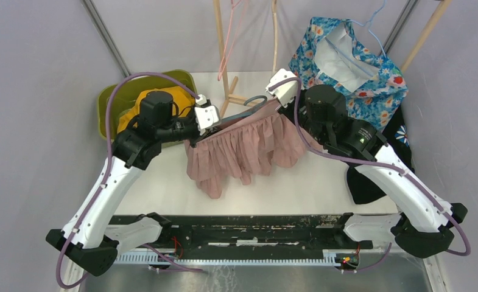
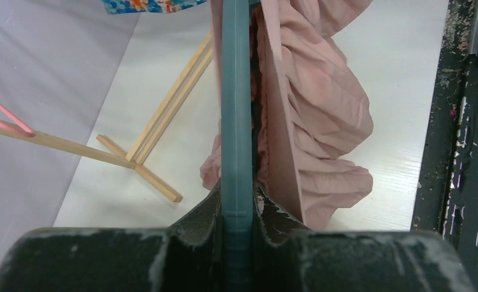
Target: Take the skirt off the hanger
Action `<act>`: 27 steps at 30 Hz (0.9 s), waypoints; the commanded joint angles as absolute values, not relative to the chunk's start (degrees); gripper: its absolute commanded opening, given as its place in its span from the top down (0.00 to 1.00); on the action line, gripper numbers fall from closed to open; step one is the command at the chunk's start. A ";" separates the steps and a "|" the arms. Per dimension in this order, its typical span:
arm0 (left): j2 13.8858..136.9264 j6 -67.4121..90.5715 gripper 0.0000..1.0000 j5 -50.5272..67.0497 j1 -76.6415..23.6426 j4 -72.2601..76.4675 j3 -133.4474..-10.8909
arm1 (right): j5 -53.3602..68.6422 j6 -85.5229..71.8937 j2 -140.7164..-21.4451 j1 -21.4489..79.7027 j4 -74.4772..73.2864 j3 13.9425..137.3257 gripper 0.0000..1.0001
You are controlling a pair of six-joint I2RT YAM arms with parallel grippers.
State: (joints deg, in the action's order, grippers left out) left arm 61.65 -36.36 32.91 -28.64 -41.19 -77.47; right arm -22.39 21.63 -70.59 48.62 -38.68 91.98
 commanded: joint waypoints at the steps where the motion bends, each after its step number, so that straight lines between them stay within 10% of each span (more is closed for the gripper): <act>1: 57.30 -35.44 0.97 34.13 -28.93 -39.19 -78.31 | -29.10 17.82 -66.47 36.78 -35.10 85.92 0.99; 27: 59.29 -37.61 0.97 34.63 -28.87 -40.61 -79.27 | -16.36 4.23 -58.60 25.84 -36.21 55.96 0.99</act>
State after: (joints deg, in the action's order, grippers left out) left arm 61.65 -36.42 30.46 -29.65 -45.65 -76.40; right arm -5.74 5.37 -57.74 29.98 -25.34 60.47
